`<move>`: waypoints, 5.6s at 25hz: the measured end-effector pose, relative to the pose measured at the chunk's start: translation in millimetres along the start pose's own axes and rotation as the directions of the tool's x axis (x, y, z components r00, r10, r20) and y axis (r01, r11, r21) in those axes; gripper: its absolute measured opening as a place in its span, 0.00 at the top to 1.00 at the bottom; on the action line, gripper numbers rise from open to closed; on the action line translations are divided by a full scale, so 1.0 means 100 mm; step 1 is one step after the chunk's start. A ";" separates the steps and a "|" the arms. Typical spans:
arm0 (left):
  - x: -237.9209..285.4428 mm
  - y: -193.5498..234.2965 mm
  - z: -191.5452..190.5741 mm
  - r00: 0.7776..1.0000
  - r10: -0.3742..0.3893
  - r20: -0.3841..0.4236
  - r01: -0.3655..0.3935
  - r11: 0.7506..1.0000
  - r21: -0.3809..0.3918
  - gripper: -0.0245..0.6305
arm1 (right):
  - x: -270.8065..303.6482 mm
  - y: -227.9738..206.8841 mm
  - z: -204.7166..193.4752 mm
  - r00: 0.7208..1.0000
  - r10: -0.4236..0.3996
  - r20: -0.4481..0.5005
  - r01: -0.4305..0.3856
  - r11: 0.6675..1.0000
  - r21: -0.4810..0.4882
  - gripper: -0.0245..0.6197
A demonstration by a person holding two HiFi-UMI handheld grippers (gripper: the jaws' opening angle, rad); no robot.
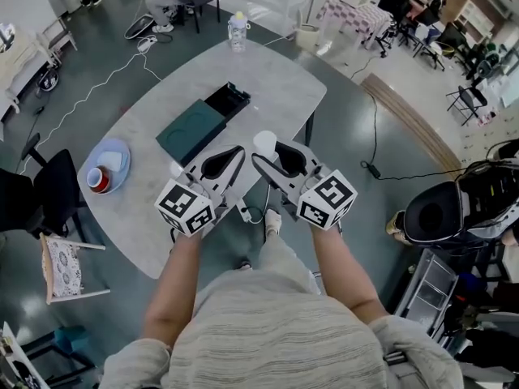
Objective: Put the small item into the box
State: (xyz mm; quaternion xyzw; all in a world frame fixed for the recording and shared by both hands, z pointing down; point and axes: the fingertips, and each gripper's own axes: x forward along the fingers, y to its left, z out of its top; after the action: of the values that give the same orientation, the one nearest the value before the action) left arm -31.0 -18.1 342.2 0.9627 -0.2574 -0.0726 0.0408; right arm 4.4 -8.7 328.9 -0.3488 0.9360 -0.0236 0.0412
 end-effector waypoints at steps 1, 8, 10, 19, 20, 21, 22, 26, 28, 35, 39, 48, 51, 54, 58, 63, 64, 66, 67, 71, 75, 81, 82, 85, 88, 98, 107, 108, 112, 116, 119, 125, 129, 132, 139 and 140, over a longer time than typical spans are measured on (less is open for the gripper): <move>0.04 0.08 -0.02 1.000 0.007 0.001 -0.007 1.000 -0.002 0.93 | 0.06 -0.07 -0.02 1.000 0.008 -0.004 -0.008 1.000 0.002 0.66; 0.55 0.76 -0.06 0.998 0.059 0.008 -0.059 0.998 -0.019 0.93 | 0.60 -0.78 -0.08 0.997 0.071 -0.036 -0.070 0.997 0.027 0.66; 0.73 0.98 -0.05 0.997 0.078 0.019 -0.078 0.997 -0.027 0.93 | 0.76 -1.01 -0.10 0.995 0.093 -0.046 -0.091 0.995 0.031 0.66; 1.31 1.83 -0.08 0.979 0.196 0.049 -0.194 0.980 -0.041 0.93 | 1.42 -1.82 -0.21 0.971 0.218 -0.099 -0.214 0.976 0.053 0.66; 1.34 1.93 -0.11 0.976 0.210 0.053 -0.208 0.977 -0.044 0.93 | 1.50 -1.89 -0.24 0.968 0.230 -0.103 -0.225 0.973 0.055 0.66; 1.37 2.02 -0.13 0.973 0.224 0.057 -0.222 0.974 -0.049 0.93 | 1.57 -1.96 -0.27 0.964 0.242 -0.108 -0.237 0.970 0.058 0.66; 1.40 2.11 -0.15 0.969 0.240 0.063 -0.237 0.970 -0.056 0.93 | 1.63 -2.03 -0.30 0.961 0.253 -0.113 -0.248 0.967 0.060 0.66; 1.51 2.42 -0.18 0.951 0.301 0.072 -0.297 0.953 -0.063 0.93 | 1.84 -2.32 -0.39 0.954 0.273 -0.126 -0.265 0.961 0.079 0.66; 1.49 2.58 -0.21 0.945 0.321 0.070 -0.317 0.946 -0.064 0.93 | 1.97 -2.40 -0.46 0.954 0.272 -0.128 -0.261 0.961 0.091 0.66; 1.27 3.04 -0.38 0.932 0.358 0.061 -0.351 0.931 -0.101 0.93 | 2.33 -2.47 -0.78 0.961 0.235 -0.148 -0.217 0.968 0.130 0.66; 1.20 3.27 -0.48 0.929 0.366 0.045 -0.360 0.926 -0.112 0.93 | 2.46 -2.51 -1.03 0.962 0.209 -0.176 -0.183 0.971 0.153 0.66; 1.08 3.57 -0.68 0.923 0.385 0.028 -0.379 0.917 -0.128 0.93 | 2.72 -2.59 -1.68 0.954 0.151 -0.260 -0.102 0.976 0.192 0.66; 1.08 3.63 -0.73 0.920 0.391 0.027 -0.385 0.915 -0.123 0.93 | 2.77 -2.64 -1.91 0.947 0.116 -0.300 -0.062 0.981 0.182 0.66; 1.05 3.69 -0.79 0.918 0.396 0.023 -0.390 0.913 -0.120 0.93 | 2.81 -2.66 -2.12 0.937 0.089 -0.339 -0.033 0.985 0.167 0.66; 1.03 3.75 -0.87 0.915 0.402 0.013 -0.398 0.910 -0.120 0.93 | 2.84 -2.66 -2.34 0.920 0.075 -0.384 -0.020 0.989 0.145 0.66; 1.05 3.76 -0.95 0.917 0.398 0.005 -0.394 0.910 -0.127 0.93 | 2.85 -2.66 -2.63 0.887 0.058 -0.457 -0.001 0.992 0.125 0.66; 1.06 3.75 -0.97 0.918 0.396 0.003 -0.393 0.911 -0.127 0.93 | 2.84 -2.66 -2.68 0.883 0.057 -0.466 0.004 0.992 0.129 0.66; 1.06 3.74 -0.99 0.920 0.393 0.000 -0.390 0.912 -0.126 0.93 | 2.84 -2.63 -2.72 0.877 0.060 -0.477 0.006 0.991 0.135 0.66; 1.06 3.73 -0.99 0.920 0.392 -0.002 -0.389 0.913 -0.126 0.93 | 2.83 -2.62 -2.73 0.876 0.061 -0.479 0.005 0.991 0.136 0.66; 1.07 3.75 -0.98 0.920 0.392 -0.002 -0.389 0.912 -0.126 0.93 | 2.85 -2.64 -2.72 0.878 0.055 -0.476 0.011 0.991 0.135 0.66; 1.08 3.75 -0.97 0.919 0.394 0.001 -0.391 0.911 -0.128 0.93 | 2.85 -2.65 -2.70 0.877 0.054 -0.478 0.012 0.991 0.134 0.66; 1.11 3.71 -0.96 0.922 0.388 0.005 -0.384 0.914 -0.130 0.93 | 2.80 -2.65 -2.63 0.887 0.050 -0.460 0.014 0.991 0.135 0.66; 1.12 3.71 -0.95 0.922 0.387 0.006 -0.383 0.914 -0.130 0.93 | 2.80 -2.65 -2.60 0.889 0.050 -0.456 0.013 0.991 0.135 0.66; 1.14 3.71 -0.93 0.923 0.385 0.007 -0.381 0.916 -0.128 0.93 | 2.80 -2.66 -2.53 0.895 0.048 -0.444 0.010 0.992 0.129 0.66; 1.14 3.68 -0.91 0.924 0.383 0.008 -0.379 0.917 -0.125 0.93 | 2.79 -2.64 -2.45 0.902 0.045 -0.430 0.008 0.992 0.122 0.66; 1.14 3.59 -0.81 0.927 0.375 0.008 -0.372 0.922 -0.112 0.93 | 2.73 -2.59 -2.08 0.931 0.043 -0.361 -0.001 0.993 0.115 0.68; 1.13 3.53 -0.58 0.928 0.371 0.025 -0.367 0.925 -0.098 0.93 | 2.67 -2.49 -1.68 0.949 0.052 -0.311 -0.030 0.997 0.075 0.71; 1.13 3.51 -0.56 0.929 0.369 0.028 -0.365 0.926 -0.094 0.93 | 2.67 -2.47 -1.64 0.951 0.054 -0.305 -0.033 0.997 0.071 0.72; 1.12 3.42 -0.45 0.932 0.361 0.039 -0.357 0.930 -0.082 0.93 | 2.59 -2.41 -1.45 0.959 0.059 -0.278 -0.045 0.997 0.057 0.75; 1.11 3.34 -0.32 0.936 0.350 0.049 -0.347 0.936 -0.063 0.93 | 2.51 -2.34 -1.28 0.966 0.061 -0.252 -0.052 0.998 0.042 0.78; 1.12 3.24 -0.22 0.940 0.336 0.053 -0.334 0.942 -0.047 0.93 | 2.43 -2.31 -1.10 0.973 0.060 -0.225 -0.056 0.998 0.028 0.81; 1.08 3.05 -0.09 0.949 0.310 0.061 -0.309 0.951 -0.019 0.93 | 2.32 -2.15 -0.81 0.982 0.072 -0.176 -0.077 0.997 -0.017 0.89; 1.07 2.88 -0.02 0.952 0.301 0.061 -0.302 0.953 0.000 0.93 | 2.23 -2.06 -0.60 0.984 0.095 -0.151 -0.102 0.994 -0.041 0.91; 1.05 2.78 0.03 0.952 0.298 0.065 -0.299 0.954 0.001 0.93 | 2.19 -1.94 -0.46 0.981 0.129 -0.144 -0.141 0.987 -0.079 0.92; 0.97 2.59 0.07 0.958 0.281 0.049 -0.283 0.958 0.037 0.93 | 2.10 -1.82 -0.39 0.978 0.139 -0.157 -0.157 0.981 -0.112 0.93; 0.95 2.56 0.08 0.959 0.281 0.044 -0.283 0.958 0.044 0.93 | 2.07 -1.81 -0.39 0.978 0.138 -0.159 -0.156 0.982 -0.110 0.93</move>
State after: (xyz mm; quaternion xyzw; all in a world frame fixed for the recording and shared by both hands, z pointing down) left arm -76.7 -287.5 353.2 0.9153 -0.3946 -0.0776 0.0218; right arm -37.5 -280.9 368.6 -0.2775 0.9594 0.0106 -0.0493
